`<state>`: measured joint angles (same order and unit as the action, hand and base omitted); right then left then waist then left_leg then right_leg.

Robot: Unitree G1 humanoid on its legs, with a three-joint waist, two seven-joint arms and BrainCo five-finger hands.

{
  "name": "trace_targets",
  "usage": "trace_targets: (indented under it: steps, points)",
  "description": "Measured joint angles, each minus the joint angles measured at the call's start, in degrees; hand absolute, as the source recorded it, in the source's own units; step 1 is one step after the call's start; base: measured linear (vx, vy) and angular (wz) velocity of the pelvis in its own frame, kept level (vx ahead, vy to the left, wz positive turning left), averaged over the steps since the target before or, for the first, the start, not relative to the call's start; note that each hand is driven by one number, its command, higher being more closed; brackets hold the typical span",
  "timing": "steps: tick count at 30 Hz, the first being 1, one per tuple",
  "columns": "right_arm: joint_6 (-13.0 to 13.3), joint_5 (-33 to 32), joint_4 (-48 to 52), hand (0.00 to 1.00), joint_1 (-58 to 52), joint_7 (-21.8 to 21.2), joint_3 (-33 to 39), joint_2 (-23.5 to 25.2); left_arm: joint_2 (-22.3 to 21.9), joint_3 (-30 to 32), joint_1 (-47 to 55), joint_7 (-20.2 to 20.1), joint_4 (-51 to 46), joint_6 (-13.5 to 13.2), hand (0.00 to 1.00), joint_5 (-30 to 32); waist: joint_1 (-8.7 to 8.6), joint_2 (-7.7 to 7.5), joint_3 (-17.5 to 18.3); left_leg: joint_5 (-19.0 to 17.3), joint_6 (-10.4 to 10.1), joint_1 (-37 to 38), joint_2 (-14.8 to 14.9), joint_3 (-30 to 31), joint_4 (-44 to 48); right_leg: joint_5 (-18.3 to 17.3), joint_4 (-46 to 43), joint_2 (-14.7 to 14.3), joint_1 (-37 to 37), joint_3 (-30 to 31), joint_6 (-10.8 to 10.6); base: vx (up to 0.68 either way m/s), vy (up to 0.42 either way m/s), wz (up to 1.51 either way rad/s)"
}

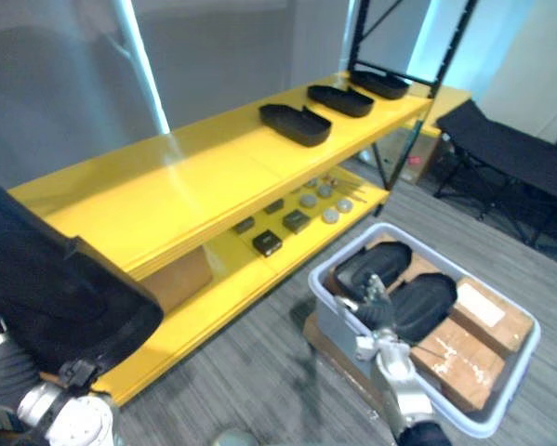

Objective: Walk over and take plastic housings, then place them on the shelf

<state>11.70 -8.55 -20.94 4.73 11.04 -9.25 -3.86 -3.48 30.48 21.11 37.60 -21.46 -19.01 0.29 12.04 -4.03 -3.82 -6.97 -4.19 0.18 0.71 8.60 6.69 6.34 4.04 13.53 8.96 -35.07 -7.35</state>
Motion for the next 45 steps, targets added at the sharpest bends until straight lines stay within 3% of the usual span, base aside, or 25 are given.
trace_targets:
  steps: [4,6,7,8,12,15,18,21,22,23,26,27,29,33,36,40,43,44,45]
  points:
    - [-0.3,0.3,1.3,0.0,0.9,-1.3,-1.5,-0.3,-0.5,0.2,0.4,0.6,0.0,0.0,1.0,-0.4,-0.33,0.49,-0.3,-1.9,-0.2,-0.3,1.5,-2.5,2.5,-1.5,-1.7,-1.1,-0.6,1.9,0.5,-0.03,0.006,-0.26]
    - [-1.3,0.4,4.3,0.0,-0.5,-1.3,-1.2,-1.0,-0.6,-0.6,-1.0,0.2,0.0,0.1,1.0,-0.5,-1.45,0.57,-0.4,-2.5,0.7,-1.5,2.3,-5.1,2.9,-1.7,-1.6,-1.1,-0.1,-0.2,0.5,-0.04,-0.02,0.39]
    - [-2.2,0.4,6.4,0.0,-1.8,-1.3,-1.0,-1.7,-0.6,-1.7,-2.5,-0.3,0.0,0.2,1.0,-0.5,-2.8,0.67,-0.4,-2.1,0.9,-2.4,4.5,-11.0,3.2,-1.7,-1.7,-0.7,0.5,-2.6,0.4,-0.02,0.017,1.01]
    - [-3.0,0.6,7.7,0.0,-2.8,-1.3,-0.5,-2.8,-0.5,-4.1,-3.9,-0.6,0.0,0.2,1.0,-0.5,-3.6,1.19,-1.0,0.0,-1.2,-2.2,5.3,-13.5,2.7,-1.5,-2.3,-0.1,1.5,-4.5,0.1,-0.02,0.052,0.86]
    - [-3.5,1.5,8.0,0.0,-4.5,-1.5,1.0,-2.5,-0.3,-7.7,-5.1,-2.3,-2.3,0.3,1.0,-0.9,-3.62,2.02,-2.0,1.5,-0.3,-2.2,2.7,-12.1,0.4,-2.9,-4.4,2.4,1.0,-4.9,0.8,0.02,0.124,0.37]
    - [-1.4,1.6,9.9,0.0,-7.2,-3.7,2.6,-2.4,2.0,-10.3,-5.8,-5.7,-3.4,0.2,1.0,0.1,-4.48,2.23,-2.6,2.0,-0.1,-2.2,1.6,-8.9,-0.3,-7.2,-10.2,3.7,0.0,-0.6,4.5,0.06,0.08,0.56]
    - [2.1,2.6,12.1,0.0,-9.0,-5.8,6.9,-2.6,6.7,-13.4,-7.0,-10.6,-3.2,-0.4,1.0,0.2,-6.74,1.52,-2.8,4.5,0.0,-2.2,1.3,-4.6,-1.7,-7.7,-16.8,3.8,-1.1,8.8,4.8,0.1,0.038,1.03]
    - [5.7,2.5,13.9,0.0,-9.0,-6.8,8.7,-2.9,10.0,-15.4,-9.2,-13.8,-2.6,-2.1,1.0,0.0,-6.67,-0.35,-3.2,6.2,0.0,-3.3,0.4,-2.2,-2.8,-13.0,-18.9,3.9,-2.0,11.9,5.4,0.06,-0.074,0.61]
    - [6.4,2.5,14.0,0.0,-8.6,-7.2,8.8,-3.1,10.5,-15.4,-10.0,-14.3,-1.8,-2.2,1.0,0.0,-6.5,-1.35,-3.0,6.3,-0.1,-4.2,-0.1,-1.7,-2.1,-13.7,-17.6,4.0,-1.4,11.9,4.7,0.02,-0.117,0.41]
    - [6.8,2.4,13.8,0.0,-7.4,-7.6,8.8,-3.6,10.3,-16.0,-10.5,-14.5,-1.1,-2.1,1.0,0.1,-6.39,-0.76,-3.6,6.6,-0.6,-5.2,0.0,-1.4,-1.2,-13.8,-16.2,3.1,-0.8,11.8,4.6,0.0,-0.117,0.25]
    - [7.5,0.8,13.8,0.0,-4.4,-8.6,8.9,-5.4,10.2,-16.4,-10.4,-14.7,-0.7,-2.1,1.0,-0.4,-6.23,2.46,-5.9,7.2,-1.6,-6.0,2.2,-1.6,-0.1,-13.9,-15.5,0.8,-0.9,11.9,4.3,-0.09,-0.113,-0.02]
    - [7.5,0.2,13.8,0.0,-4.2,-8.6,9.0,-5.7,10.2,-17.0,-10.4,-14.7,-0.7,-2.1,1.0,-0.5,-6.26,3.22,-6.4,7.5,-2.0,-6.0,2.9,-1.7,-0.2,-14.5,-15.5,0.3,-0.9,12.0,3.2,-0.09,-0.086,-0.09]
    - [7.5,-0.2,13.8,0.0,-5.0,-8.6,9.0,-5.7,9.7,-17.9,-10.0,-14.7,-0.7,-2.1,1.0,-0.5,-6.41,3.59,-6.7,7.7,-2.4,-5.8,3.6,-2.4,-0.2,-15.9,-15.6,-0.1,-0.9,12.4,1.1,-0.08,-0.096,-0.12]
    - [7.5,-0.4,13.8,0.0,-8.1,-9.1,9.3,-5.5,8.7,-18.3,-8.3,-14.8,-0.7,-2.1,1.0,-0.4,-7.1,3.76,-7.2,7.7,-2.5,-4.3,4.8,-4.4,1.0,-18.3,-18.5,-0.4,-0.7,13.4,-0.5,-0.11,-0.1,-0.15]
    - [7.6,-1.5,13.9,0.0,-9.3,-9.9,9.5,-5.0,7.2,-18.0,-7.0,-14.8,-0.7,-2.2,1.0,-0.4,-8.2,3.74,-7.8,5.1,-2.2,-4.1,4.8,-6.0,4.0,-21.8,-23.1,0.9,-0.6,13.2,-0.4,-0.13,-0.004,0.14]
    - [7.1,-2.0,13.9,0.0,-9.6,-9.8,9.5,-1.6,6.7,-16.9,-5.2,-14.8,-1.0,-2.3,1.0,-0.4,-7.28,2.35,-8.3,2.7,-1.8,-5.3,3.2,-6.1,8.0,-24.4,-25.3,3.3,0.0,12.9,-1.3,-0.06,0.066,0.13]
    - [4.9,-4.4,13.9,0.0,-9.8,-9.8,9.6,-0.6,6.8,-15.6,-5.2,-14.9,-2.4,-2.4,1.0,-0.3,-6.35,0.86,-7.6,-1.4,1.8,-8.5,1.2,-8.0,15.6,-24.7,-24.1,4.9,1.3,12.8,-0.9,0.07,0.129,0.2]
    - [4.4,-5.3,13.9,0.0,-10.3,-9.8,9.8,-0.5,7.0,-15.0,-5.3,-14.8,-3.0,-2.7,1.0,-0.2,-6.04,0.58,-6.7,-4.1,3.9,-8.2,0.1,-9.8,17.1,-24.6,-23.1,5.5,3.4,12.1,0.5,0.21,0.142,0.28]
    - [4.4,-5.4,13.8,0.0,-10.3,-9.8,10.0,-0.8,6.8,-14.8,-5.6,-14.7,-3.1,-3.3,1.0,0.1,-6.28,0.69,-6.1,-5.5,1.4,-8.4,-0.4,-9.1,17.8,-22.7,-28.8,6.5,1.8,12.9,3.4,0.24,0.169,0.4]
